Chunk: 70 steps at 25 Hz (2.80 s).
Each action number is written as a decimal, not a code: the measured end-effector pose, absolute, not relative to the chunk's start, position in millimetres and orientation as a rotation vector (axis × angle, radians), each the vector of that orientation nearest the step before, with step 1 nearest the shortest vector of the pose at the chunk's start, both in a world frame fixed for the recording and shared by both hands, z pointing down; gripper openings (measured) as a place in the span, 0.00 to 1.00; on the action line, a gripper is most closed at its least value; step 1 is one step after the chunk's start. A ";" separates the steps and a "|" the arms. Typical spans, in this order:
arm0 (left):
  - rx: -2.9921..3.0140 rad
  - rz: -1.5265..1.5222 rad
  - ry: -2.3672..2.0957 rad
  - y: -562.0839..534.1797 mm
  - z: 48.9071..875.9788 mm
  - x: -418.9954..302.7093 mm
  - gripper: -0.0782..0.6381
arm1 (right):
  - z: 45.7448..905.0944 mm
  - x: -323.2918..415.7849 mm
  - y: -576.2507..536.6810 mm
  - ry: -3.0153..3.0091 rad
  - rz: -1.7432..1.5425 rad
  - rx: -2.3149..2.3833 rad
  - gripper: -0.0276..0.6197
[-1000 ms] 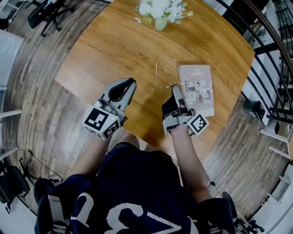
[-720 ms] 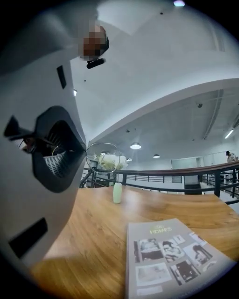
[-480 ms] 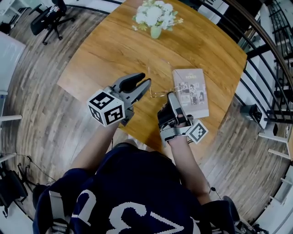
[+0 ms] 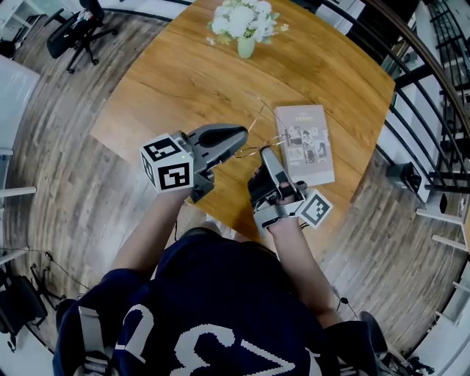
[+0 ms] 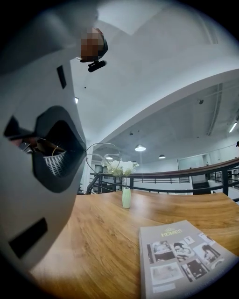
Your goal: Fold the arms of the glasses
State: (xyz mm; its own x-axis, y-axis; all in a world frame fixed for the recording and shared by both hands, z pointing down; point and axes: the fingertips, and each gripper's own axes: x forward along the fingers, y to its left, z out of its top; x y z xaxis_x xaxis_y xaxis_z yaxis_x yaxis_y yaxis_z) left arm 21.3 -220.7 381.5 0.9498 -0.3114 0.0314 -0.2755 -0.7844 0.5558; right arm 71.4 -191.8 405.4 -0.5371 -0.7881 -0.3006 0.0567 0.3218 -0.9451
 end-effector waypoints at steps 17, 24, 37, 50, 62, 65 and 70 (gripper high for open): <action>2.585 -0.084 -0.765 -298.5 364.5 -3.9 0.29 | 403.9 69.3 -184.4 1.858 -1.314 -0.672 0.09; 2.539 0.025 -0.649 -316.4 379.5 17.1 0.23 | 404.8 67.7 -179.0 1.893 -1.306 -0.702 0.09; 2.391 0.171 -0.167 -213.2 419.7 46.7 0.16 | 412.3 86.3 -189.5 1.803 -1.308 -0.747 0.09; 2.594 0.139 -0.797 -228.6 429.5 -15.1 0.15 | 540.2 107.4 -213.4 1.522 -1.546 -1.180 0.09; 2.519 0.176 -0.934 -213.4 452.6 -56.3 0.15 | 624.7 98.7 -233.0 1.166 -1.696 -1.332 0.09; 2.511 0.167 -0.951 -213.7 453.0 -61.9 0.15 | 626.2 98.6 -236.2 1.178 -1.692 -1.334 0.09; 2.527 0.151 -0.975 -217.3 446.1 -63.8 0.15 | 622.7 101.1 -235.2 1.209 -1.700 -1.325 0.16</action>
